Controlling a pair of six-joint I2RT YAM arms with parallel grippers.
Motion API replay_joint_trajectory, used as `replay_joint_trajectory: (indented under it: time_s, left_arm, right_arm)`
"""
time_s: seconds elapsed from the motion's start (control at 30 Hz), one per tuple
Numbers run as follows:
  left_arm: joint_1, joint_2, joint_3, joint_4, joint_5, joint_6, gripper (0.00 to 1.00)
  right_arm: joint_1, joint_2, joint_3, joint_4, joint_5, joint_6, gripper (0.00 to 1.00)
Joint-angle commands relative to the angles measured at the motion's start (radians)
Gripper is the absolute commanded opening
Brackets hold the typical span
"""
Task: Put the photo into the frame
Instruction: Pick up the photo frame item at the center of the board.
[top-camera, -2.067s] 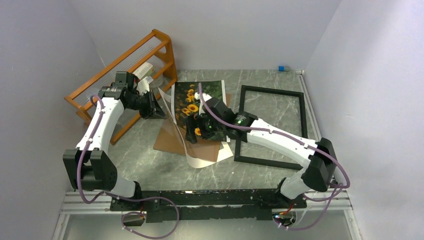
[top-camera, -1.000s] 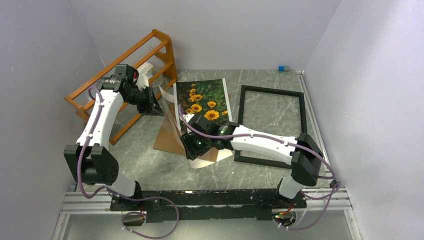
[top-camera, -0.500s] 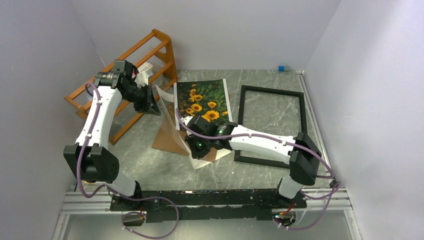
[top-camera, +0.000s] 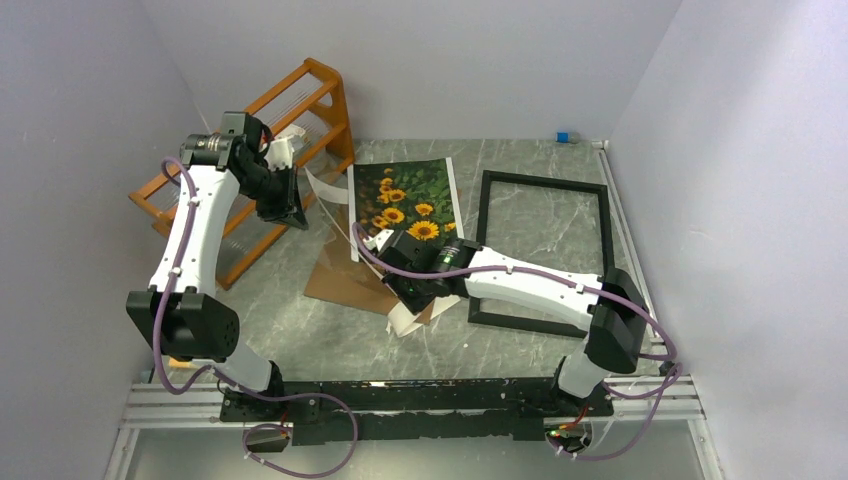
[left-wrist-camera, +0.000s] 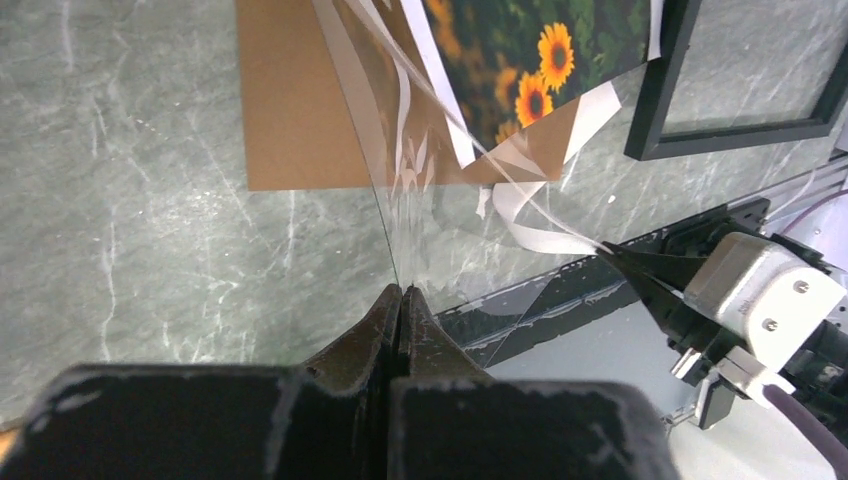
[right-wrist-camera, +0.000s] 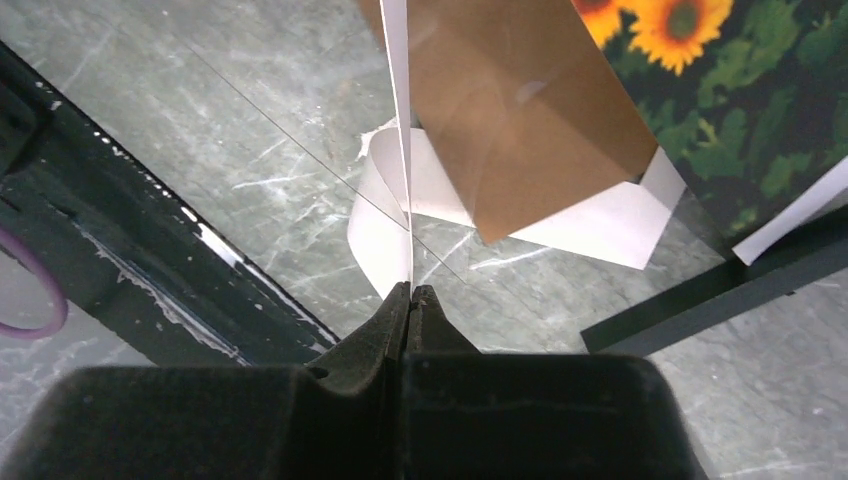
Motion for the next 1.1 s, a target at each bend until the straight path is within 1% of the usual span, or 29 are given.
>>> replay_joint_trajectory:
  time_s: [0.0, 0.2, 0.3, 0.5, 0.6, 0.73, 0.87, 0.97, 1.07]
  left_arm:
    - [0.014, -0.015, 0.056, -0.014, -0.072, 0.051, 0.03]
    - [0.018, -0.018, 0.061, -0.030, -0.196, 0.083, 0.03]
    - [0.018, -0.025, 0.059, -0.028, -0.244, 0.125, 0.03]
    - [0.016, -0.050, 0.049, -0.009, -0.219, 0.161, 0.02]
    - [0.016, -0.062, 0.041, -0.014, -0.198, 0.157, 0.03]
    - [0.016, -0.097, 0.002, -0.032, -0.134, 0.107, 0.02]
    - [0.017, -0.145, -0.064, -0.064, -0.104, -0.013, 0.03]
    - [0.013, -0.157, -0.073, -0.124, -0.187, -0.076, 0.03]
    - [0.010, -0.141, -0.008, -0.206, -0.314, -0.110, 0.02]
  right_arm:
    - [-0.004, -0.043, 0.040, -0.096, 0.099, -0.039, 0.00]
    - [-0.007, -0.047, 0.046, -0.119, 0.166, -0.054, 0.00]
    - [-0.012, -0.043, 0.051, -0.134, 0.217, -0.072, 0.00]
    - [-0.015, -0.024, 0.071, -0.137, 0.277, -0.098, 0.00]
    - [-0.019, -0.008, 0.099, -0.133, 0.293, -0.102, 0.00]
    - [-0.031, 0.013, 0.129, -0.098, 0.278, -0.087, 0.00]
    - [-0.075, 0.050, 0.162, -0.056, 0.243, -0.043, 0.00]
    - [-0.107, 0.067, 0.173, -0.019, 0.210, -0.007, 0.02]
    - [-0.139, 0.074, 0.178, -0.008, 0.185, 0.031, 0.03]
